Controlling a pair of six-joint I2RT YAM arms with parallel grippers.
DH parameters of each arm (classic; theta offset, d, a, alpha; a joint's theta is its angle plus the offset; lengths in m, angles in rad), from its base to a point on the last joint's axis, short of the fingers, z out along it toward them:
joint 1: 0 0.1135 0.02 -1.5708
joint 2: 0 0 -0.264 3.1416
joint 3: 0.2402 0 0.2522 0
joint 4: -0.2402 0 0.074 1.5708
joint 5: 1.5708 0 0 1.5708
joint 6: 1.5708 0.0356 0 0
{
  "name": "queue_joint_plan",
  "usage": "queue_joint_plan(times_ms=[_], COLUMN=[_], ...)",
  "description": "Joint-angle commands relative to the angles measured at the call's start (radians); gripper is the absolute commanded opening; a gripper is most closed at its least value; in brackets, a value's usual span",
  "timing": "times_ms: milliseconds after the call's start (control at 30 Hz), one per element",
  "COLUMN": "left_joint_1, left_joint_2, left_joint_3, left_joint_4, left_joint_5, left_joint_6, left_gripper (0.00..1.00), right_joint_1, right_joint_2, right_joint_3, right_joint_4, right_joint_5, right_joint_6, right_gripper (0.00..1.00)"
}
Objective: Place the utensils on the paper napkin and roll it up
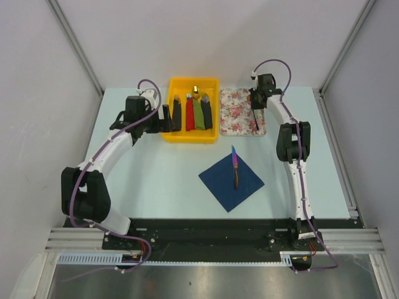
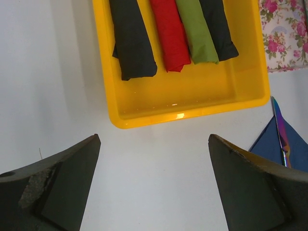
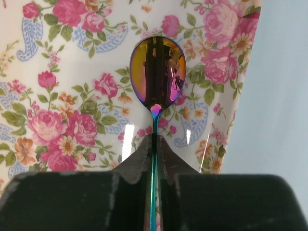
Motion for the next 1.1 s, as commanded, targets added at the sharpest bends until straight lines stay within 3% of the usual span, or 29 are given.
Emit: queue_joint_plan(times_ms=[0, 433, 733, 967, 1067], left_joint_1=[0.013, 0.014, 0.014, 0.013, 0.005], left_joint_2=[-0.038, -0.087, -0.124, -0.17, -0.197], left_joint_3=[0.031, -0.001, -0.026, -0.095, -0.141], left_joint_4=[-0.001, 0.038, 0.065, 0.09, 0.071], left_joint_5=[0.027, 0.043, 0.041, 0.116, 0.188], left_joint_6=[-0.012, -0.022, -0.027, -0.064, -0.071], left_gripper=[1.0, 1.0, 1.0, 1.0, 0.95], right_joint_1=[0.0, 0.012, 0.012, 0.089, 0.141], right_joint_2=[-0.026, -0.222, -0.34, -0.622, -0.74], right_joint_3=[-0.042, -0.052, -0.109, -0.53, -0.705], right_joint_4=[-0.147, -0.081, -0.142, -0.113, -0.074], right_joint_5=[-0.053, -0.069, -0.103, -0.131, -0.146], right_joint_6=[-0.003, 0.032, 0.144, 0.308, 0.37], right_gripper=[0.02, 0.0, 0.0, 0.0, 0.0])
